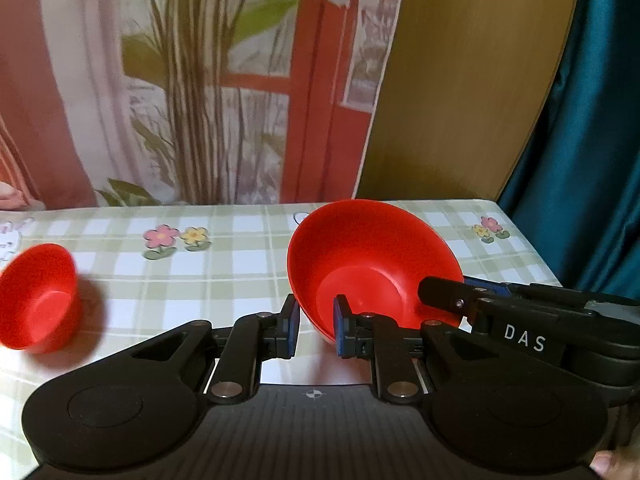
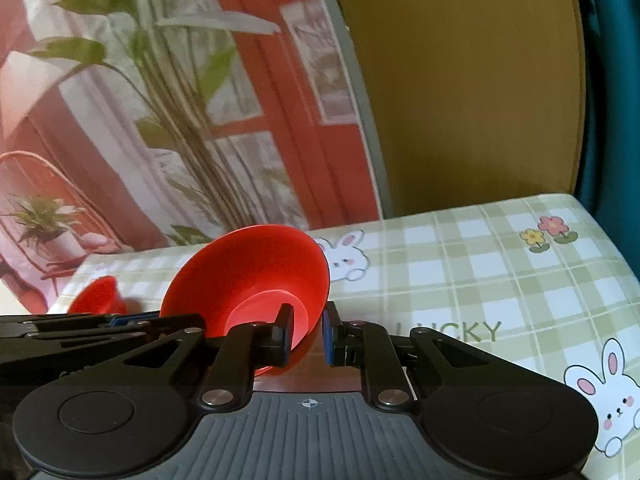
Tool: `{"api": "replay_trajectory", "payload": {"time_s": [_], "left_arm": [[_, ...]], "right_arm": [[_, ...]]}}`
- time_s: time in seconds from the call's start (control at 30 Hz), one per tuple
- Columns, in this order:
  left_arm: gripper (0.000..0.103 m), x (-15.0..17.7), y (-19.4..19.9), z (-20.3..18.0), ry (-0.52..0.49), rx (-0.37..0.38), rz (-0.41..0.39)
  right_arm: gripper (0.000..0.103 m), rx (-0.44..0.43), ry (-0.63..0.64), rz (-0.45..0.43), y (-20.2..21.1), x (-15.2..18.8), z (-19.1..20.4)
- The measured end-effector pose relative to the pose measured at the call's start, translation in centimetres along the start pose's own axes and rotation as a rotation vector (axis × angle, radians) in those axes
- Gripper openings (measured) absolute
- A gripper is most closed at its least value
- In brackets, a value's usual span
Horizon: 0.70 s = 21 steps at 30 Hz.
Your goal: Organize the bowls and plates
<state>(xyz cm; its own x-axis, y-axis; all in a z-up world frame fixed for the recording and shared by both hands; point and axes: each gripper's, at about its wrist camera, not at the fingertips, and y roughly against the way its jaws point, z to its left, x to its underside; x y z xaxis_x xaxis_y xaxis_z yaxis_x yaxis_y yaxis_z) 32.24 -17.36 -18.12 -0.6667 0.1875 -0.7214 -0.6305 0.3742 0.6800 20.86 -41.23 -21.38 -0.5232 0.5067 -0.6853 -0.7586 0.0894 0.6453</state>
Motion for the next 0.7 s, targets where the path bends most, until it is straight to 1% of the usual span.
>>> {"api": "replay_trajectory", "payload": {"time_s": [0.2,0.7], "left_arm": [[0.019,0.5,3.0,0.5,0.003,-0.014,-0.026],[0.019,2.3,8.2,2.4,0.015,-0.023,-0.062]], "right_arm": [[0.015,-0.015,0.023,-0.019,2.2,0.3,2.5],[0.015,-0.026,0.071,-0.015,5.4,2.3,7.7]]}}
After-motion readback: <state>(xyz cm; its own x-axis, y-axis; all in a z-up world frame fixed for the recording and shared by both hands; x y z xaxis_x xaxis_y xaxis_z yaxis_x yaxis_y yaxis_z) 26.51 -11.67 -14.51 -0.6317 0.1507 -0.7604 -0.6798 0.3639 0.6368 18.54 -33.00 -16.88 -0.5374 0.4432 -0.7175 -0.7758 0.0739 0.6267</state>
